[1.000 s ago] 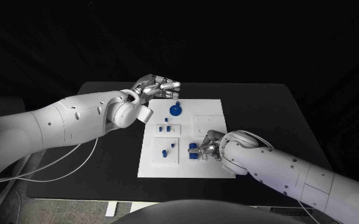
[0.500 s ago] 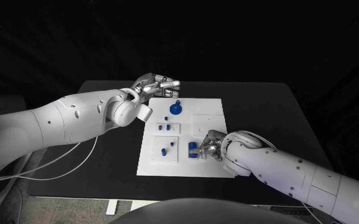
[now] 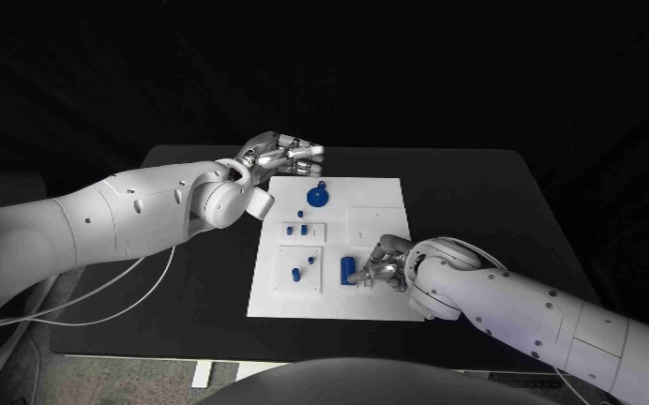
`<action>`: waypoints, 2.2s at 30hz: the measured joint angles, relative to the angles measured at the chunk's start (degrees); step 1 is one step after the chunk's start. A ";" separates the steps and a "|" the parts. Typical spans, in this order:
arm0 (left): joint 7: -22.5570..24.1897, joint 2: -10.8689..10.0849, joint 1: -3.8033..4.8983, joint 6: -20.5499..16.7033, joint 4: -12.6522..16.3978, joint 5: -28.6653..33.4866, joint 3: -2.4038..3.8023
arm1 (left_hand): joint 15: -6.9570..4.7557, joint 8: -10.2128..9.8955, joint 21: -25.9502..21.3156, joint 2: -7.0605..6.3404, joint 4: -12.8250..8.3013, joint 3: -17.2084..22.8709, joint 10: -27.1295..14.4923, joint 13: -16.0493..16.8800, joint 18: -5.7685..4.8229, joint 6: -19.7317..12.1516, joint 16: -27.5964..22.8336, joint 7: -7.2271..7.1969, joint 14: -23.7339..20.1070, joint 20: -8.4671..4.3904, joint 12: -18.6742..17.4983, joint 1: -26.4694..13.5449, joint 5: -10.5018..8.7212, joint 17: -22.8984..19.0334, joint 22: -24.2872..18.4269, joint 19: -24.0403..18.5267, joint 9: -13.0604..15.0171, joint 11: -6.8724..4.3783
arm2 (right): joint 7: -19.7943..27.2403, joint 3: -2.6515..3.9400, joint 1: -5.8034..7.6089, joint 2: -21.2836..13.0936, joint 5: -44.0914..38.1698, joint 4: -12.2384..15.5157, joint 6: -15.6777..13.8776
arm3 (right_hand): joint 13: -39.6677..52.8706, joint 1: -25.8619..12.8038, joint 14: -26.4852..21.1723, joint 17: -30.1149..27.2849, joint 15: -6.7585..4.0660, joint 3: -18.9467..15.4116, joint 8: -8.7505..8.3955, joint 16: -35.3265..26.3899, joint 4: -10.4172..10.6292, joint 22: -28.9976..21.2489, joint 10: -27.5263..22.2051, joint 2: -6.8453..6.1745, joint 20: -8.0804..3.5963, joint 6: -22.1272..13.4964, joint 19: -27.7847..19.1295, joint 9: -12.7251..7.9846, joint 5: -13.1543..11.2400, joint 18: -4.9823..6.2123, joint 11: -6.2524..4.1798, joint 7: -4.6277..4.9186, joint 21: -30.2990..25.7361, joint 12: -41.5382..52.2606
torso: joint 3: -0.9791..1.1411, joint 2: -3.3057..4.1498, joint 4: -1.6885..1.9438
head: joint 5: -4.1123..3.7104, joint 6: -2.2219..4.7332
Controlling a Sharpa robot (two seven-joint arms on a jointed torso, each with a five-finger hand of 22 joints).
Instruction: Assemble the parts on the task board
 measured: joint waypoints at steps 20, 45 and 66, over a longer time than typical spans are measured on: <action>-0.08 0.10 0.00 0.00 -0.29 -0.02 0.00 | 0.00 0.00 0.00 0.00 0.00 0.00 0.00 0.00 0.00 -0.21 0.00 0.21 0.00 0.00 0.00 0.00 0.00 0.00 0.00 0.00 0.00 0.00 | -0.19 0.00 -0.46 0.22 -0.09 -0.58 1.41 | -0.43 0.87 -0.01 0.23 0.01 2.63 0.01 0.00 -0.71 0.00 0.01 1.81 -0.22 0.67 0.22 -0.05 -0.82 0.00 0.00 -0.37 0.00 0.00 | -0.02 0.00 0.02 | 0.04 -0.24; -0.30 0.25 0.00 0.04 -0.56 -0.04 0.00 | 0.00 0.00 0.00 0.00 0.00 0.00 0.00 0.00 0.00 -0.21 0.00 0.21 0.00 0.00 0.00 0.00 0.00 0.00 0.01 0.00 0.00 0.00 | -1.68 0.03 -0.46 1.51 -1.28 -2.74 -0.01 | -0.49 -3.04 -0.02 -0.08 0.02 4.70 0.32 0.00 -5.28 -0.01 0.43 5.42 -0.22 1.37 0.22 -0.41 0.37 0.00 -0.42 -0.68 0.24 0.00 | -0.02 0.02 0.02 | 0.11 -0.13; -0.44 -0.43 0.01 0.05 -0.44 -0.09 -0.01 | 0.00 0.00 -0.21 -0.08 -0.08 0.08 0.00 0.00 0.00 -0.21 0.00 0.21 0.00 0.00 0.00 0.17 0.00 0.00 0.01 0.00 0.00 0.00 | -2.90 11.97 -0.30 -8.78 -0.88 5.53 1.79 | 2.15 -1.05 -0.04 0.36 0.05 4.52 0.32 0.99 -7.39 -0.01 0.85 4.53 -0.21 -3.57 0.21 -0.04 1.39 0.00 0.42 0.91 1.35 2.68 | 0.07 -0.02 -0.16 | -0.42 0.62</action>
